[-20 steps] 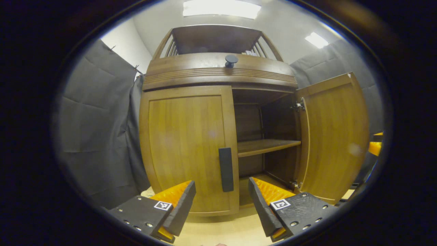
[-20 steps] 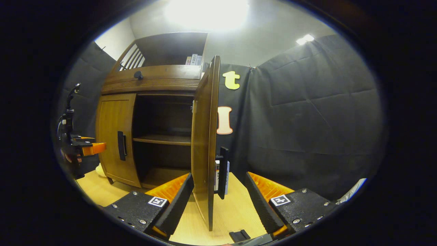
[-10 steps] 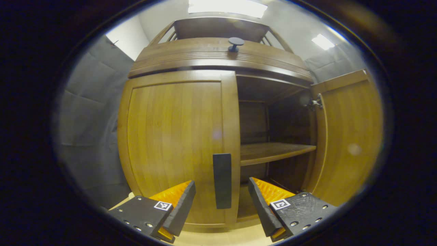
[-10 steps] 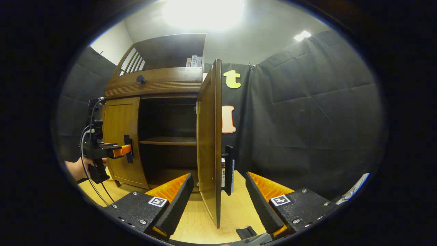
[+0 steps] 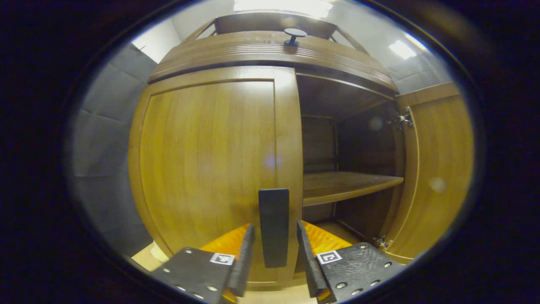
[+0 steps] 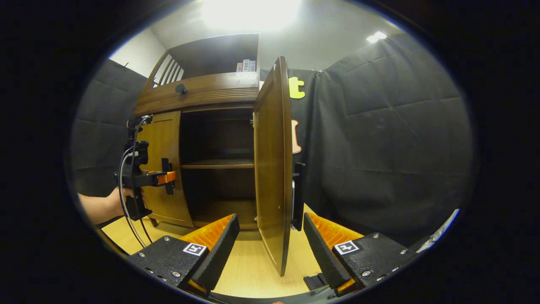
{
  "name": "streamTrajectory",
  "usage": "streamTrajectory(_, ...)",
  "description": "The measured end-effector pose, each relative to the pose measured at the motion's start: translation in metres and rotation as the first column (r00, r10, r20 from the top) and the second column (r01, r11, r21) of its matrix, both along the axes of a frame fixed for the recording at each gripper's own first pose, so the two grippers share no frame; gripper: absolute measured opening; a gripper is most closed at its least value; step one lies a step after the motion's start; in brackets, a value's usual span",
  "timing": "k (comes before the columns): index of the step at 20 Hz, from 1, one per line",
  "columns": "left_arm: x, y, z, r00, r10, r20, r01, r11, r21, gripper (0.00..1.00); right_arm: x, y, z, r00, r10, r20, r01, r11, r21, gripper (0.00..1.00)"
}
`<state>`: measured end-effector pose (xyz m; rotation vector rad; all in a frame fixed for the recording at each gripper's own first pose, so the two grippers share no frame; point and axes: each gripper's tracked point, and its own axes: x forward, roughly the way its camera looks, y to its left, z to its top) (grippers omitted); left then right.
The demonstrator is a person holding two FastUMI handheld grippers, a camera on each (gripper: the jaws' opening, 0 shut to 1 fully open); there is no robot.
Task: Open the right door of the double-door shoe cabinet with the right hand, and open the left door with the left hand.
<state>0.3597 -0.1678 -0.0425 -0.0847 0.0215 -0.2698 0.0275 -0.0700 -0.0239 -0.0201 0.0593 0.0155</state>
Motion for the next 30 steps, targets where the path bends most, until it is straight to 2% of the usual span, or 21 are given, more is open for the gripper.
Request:
streamTrajectory(1, 0.002, -0.004, -0.001, 1.000, -0.008, -0.013, 0.008, 1.000, -0.004, 0.43, -0.001, 0.003, 0.000, 1.000, 0.009, 0.000, -0.009, 1.000, 0.003, 0.94)
streamTrajectory(2, 0.002, -0.005, -0.003, 1.000, -0.008, -0.028, 0.008, 1.000, -0.007, 0.53, -0.003, 0.005, 0.000, 1.000, 0.015, 0.003, -0.015, 1.000, 0.004, 0.94)
streamTrajectory(7, 0.007, 0.003, -0.002, 0.999, 0.027, -0.040, -0.027, 1.000, 0.000, 0.29, -0.007, 0.017, 0.002, 0.999, 0.040, 0.010, -0.040, 0.999, 0.012, 0.94)
streamTrajectory(9, 0.004, 0.005, 0.002, 0.999, 0.015, -0.040, -0.016, 1.000, -0.007, 0.20, -0.009, 0.020, 0.003, 0.999, 0.043, 0.016, -0.043, 0.999, 0.009, 0.94)
streamTrajectory(10, 0.003, 0.004, 0.003, 0.999, 0.007, -0.040, -0.007, 1.000, -0.011, 0.10, -0.009, 0.022, 0.004, 0.999, 0.045, 0.021, -0.045, 0.999, 0.009, 0.94)
streamTrajectory(22, -0.003, 0.005, 0.012, 0.999, -0.020, -0.044, 0.020, 1.000, -0.016, 0.11, -0.030, 0.050, 0.008, 0.994, 0.102, 0.027, -0.102, 0.995, 0.022, 0.93)
streamTrajectory(30, -0.003, 0.011, 0.014, 0.999, 0.008, -0.049, -0.010, 0.999, -0.035, 0.11, -0.045, 0.077, 0.008, 0.987, 0.156, 0.032, -0.156, 0.988, 0.000, 0.94)
